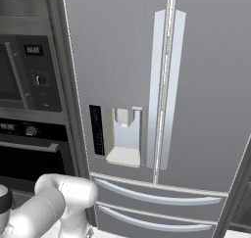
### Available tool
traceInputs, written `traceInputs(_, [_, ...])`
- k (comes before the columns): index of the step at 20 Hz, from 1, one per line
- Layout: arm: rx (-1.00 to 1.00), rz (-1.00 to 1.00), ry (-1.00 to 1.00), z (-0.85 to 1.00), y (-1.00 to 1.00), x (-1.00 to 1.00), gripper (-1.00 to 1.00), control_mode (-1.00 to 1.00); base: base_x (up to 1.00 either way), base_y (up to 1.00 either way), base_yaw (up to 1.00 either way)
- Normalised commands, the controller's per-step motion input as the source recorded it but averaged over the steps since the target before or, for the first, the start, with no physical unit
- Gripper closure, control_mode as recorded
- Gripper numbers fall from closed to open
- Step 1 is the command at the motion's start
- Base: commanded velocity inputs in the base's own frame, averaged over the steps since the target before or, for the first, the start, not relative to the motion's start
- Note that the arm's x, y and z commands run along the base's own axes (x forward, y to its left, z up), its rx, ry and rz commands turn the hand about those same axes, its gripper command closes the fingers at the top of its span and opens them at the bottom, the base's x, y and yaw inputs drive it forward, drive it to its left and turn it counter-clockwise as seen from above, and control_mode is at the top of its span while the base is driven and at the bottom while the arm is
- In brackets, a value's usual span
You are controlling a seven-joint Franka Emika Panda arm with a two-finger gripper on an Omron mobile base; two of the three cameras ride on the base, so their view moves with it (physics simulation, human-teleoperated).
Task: Take the fish from the oven and place it on the plate on the counter.
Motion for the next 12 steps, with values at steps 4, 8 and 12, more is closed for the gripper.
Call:
traceInputs(4, [0.00, -0.05, 0.00, -0.40, 0.23, 0.00, -1.00, -1.00, 0.00, 0.00, 0.00])
traceInputs(8, [0.00, -0.08, 0.00, -0.26, 0.30, 0.00, -1.00, -1.00, 0.00, 0.00, 0.00])
traceInputs(12, [-0.01, -0.07, 0.00, -0.19, 0.15, 0.05, -1.00, -1.00, 0.00, 0.00, 0.00])
